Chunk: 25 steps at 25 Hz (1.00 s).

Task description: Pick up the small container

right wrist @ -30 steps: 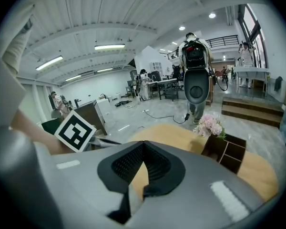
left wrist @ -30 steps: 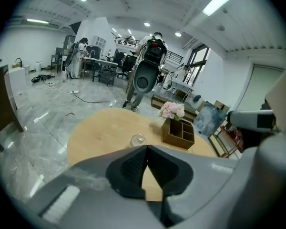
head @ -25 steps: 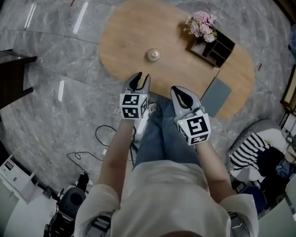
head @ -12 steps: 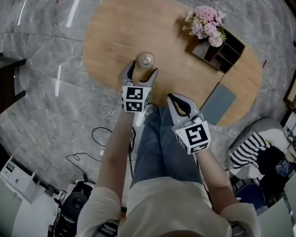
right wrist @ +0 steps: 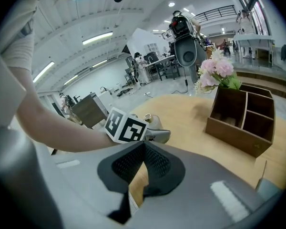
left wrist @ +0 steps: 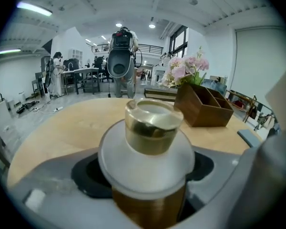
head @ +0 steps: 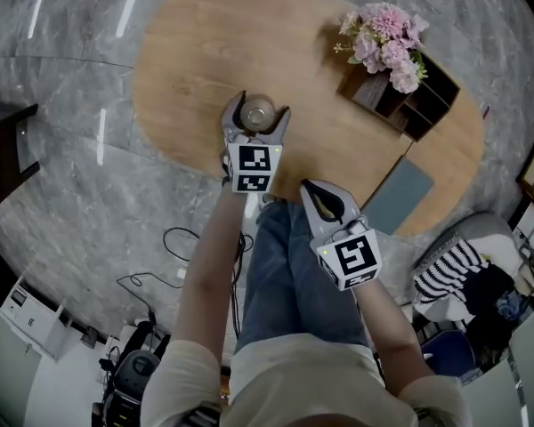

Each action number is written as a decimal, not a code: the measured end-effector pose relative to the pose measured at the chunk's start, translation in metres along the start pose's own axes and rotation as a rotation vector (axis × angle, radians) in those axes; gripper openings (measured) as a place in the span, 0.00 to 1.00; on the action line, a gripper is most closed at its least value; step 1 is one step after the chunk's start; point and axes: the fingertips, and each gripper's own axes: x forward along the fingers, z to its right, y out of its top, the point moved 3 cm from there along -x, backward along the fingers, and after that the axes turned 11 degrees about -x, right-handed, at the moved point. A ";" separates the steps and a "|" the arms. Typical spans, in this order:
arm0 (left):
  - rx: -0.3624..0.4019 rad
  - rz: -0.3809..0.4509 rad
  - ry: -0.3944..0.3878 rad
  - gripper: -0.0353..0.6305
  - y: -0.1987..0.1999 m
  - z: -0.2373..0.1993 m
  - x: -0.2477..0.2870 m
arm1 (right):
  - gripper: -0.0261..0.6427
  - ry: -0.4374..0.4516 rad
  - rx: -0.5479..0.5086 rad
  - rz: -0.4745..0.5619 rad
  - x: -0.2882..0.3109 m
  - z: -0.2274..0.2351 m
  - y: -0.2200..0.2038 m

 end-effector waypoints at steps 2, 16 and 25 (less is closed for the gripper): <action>0.006 -0.001 0.012 0.64 -0.001 0.000 0.003 | 0.04 0.010 0.001 0.002 0.002 0.001 -0.002; 0.033 -0.073 0.024 0.57 -0.009 0.000 0.001 | 0.04 0.006 0.007 0.021 -0.004 -0.002 0.005; -0.019 -0.111 -0.011 0.57 -0.019 0.018 -0.038 | 0.04 -0.029 -0.010 0.058 -0.024 -0.017 0.020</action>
